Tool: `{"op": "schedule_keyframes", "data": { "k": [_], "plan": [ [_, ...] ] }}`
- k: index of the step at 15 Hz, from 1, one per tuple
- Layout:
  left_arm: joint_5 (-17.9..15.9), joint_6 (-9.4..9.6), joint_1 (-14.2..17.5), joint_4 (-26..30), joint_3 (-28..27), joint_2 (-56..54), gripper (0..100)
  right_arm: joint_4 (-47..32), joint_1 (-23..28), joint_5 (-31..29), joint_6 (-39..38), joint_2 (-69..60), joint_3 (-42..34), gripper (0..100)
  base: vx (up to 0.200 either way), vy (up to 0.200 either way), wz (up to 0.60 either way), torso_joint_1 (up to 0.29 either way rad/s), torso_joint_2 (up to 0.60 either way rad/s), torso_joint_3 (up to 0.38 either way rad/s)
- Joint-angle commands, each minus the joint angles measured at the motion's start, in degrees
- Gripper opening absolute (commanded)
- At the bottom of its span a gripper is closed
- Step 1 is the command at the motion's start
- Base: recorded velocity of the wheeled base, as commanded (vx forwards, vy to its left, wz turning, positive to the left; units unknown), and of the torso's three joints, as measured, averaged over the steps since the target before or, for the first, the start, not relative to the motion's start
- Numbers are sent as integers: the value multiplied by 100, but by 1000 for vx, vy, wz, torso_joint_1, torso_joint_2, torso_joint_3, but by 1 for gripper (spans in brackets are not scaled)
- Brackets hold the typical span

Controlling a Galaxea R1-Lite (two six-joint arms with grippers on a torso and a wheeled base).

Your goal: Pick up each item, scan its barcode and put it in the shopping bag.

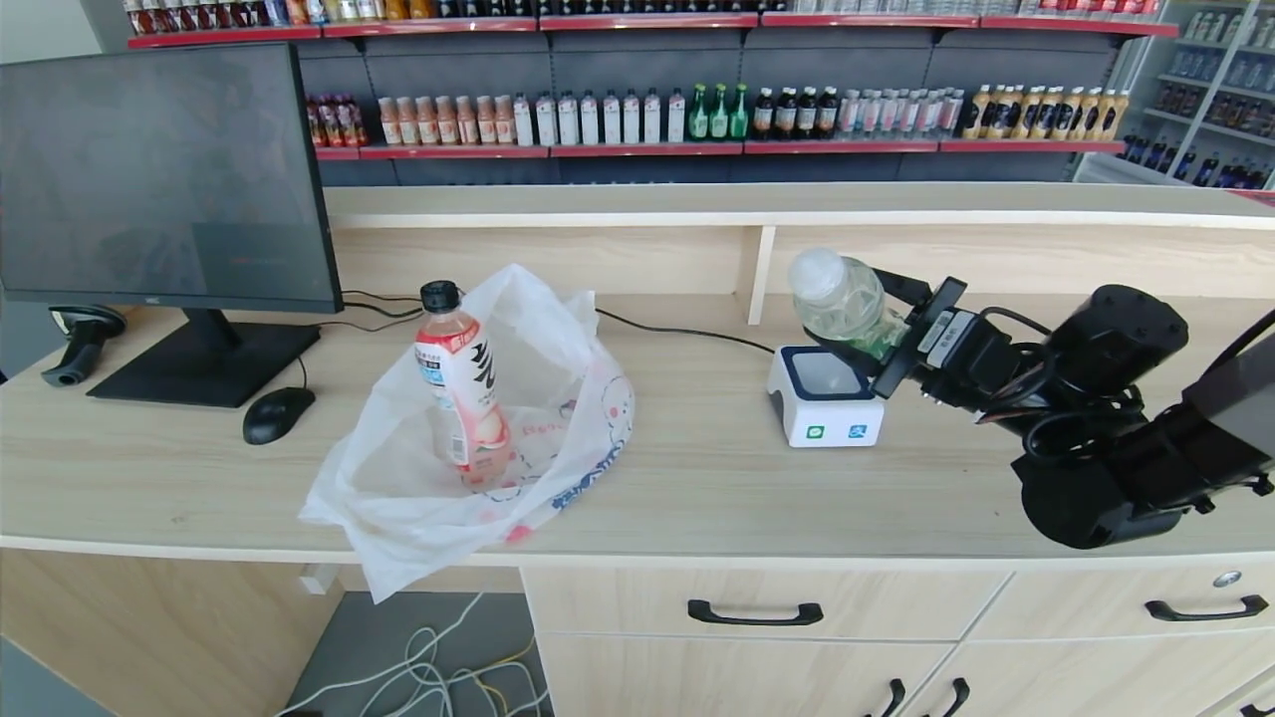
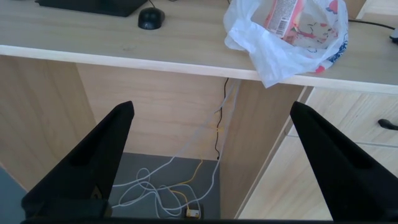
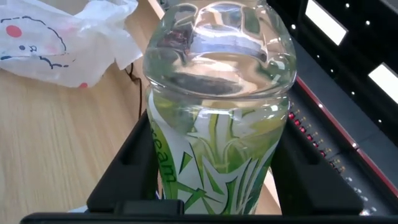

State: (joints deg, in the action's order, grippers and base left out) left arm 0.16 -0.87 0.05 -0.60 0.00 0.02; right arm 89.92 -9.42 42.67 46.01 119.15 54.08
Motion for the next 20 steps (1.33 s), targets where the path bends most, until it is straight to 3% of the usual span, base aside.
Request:
{"op": "schedule_keyframes", "data": {
  "k": [1,20],
  "plan": [
    [2,-1,4,-2,0,6,100,8,-7,5,5,47,77,0,0,0,0,0,0,0],
    [2,-10,4,7,0,-2,100,8,-77,-48,101,108,24,0,0,0,0,0,0,0]
  ]
}}
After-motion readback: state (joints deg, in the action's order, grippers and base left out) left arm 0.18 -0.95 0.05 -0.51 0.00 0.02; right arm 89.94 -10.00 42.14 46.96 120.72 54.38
